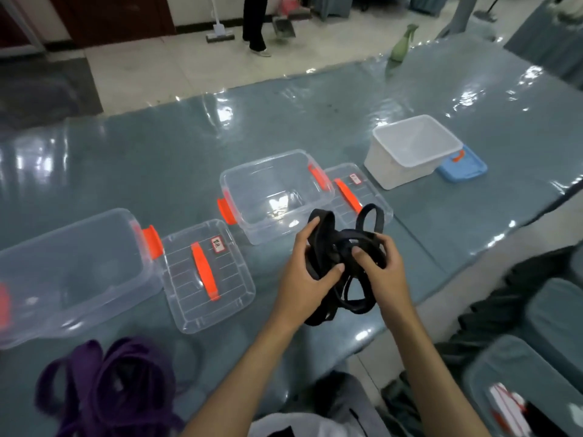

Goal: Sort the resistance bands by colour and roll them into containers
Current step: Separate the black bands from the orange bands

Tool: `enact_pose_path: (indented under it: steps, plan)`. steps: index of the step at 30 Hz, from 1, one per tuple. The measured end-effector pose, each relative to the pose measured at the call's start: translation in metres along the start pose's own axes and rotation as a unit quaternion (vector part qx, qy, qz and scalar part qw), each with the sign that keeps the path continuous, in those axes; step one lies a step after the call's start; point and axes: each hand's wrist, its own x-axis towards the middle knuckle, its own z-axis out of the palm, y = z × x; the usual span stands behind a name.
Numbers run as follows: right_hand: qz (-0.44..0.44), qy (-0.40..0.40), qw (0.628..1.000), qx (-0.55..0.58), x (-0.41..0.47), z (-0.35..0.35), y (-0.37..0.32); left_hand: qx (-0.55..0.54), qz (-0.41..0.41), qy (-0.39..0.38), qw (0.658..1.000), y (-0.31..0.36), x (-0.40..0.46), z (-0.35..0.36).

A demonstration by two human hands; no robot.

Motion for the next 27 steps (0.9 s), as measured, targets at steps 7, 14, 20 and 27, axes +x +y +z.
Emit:
enact_pose_path:
  steps: [7, 14, 20, 27]
  plan:
    - [0.086, -0.244, 0.948, -0.186, 0.07, -0.013, 0.102, 0.173, -0.133, -0.057, 0.974, -0.092, 0.023, 0.016]
    - [-0.05, -0.399, 0.793, -0.459, 0.119, -0.023, 0.149, 0.417, -0.207, -0.038, 0.884, -0.135, 0.024, 0.043]
    - [-0.19, -0.428, 0.704, -0.533, 0.154, -0.049, 0.134, 0.578, -0.205, 0.043, 0.789, -0.121, 0.029, 0.074]
    - [-0.286, -0.408, 0.732, -0.464, 0.169, -0.066, 0.13, 0.543, -0.217, 0.059, 0.809, -0.108, 0.024, 0.08]
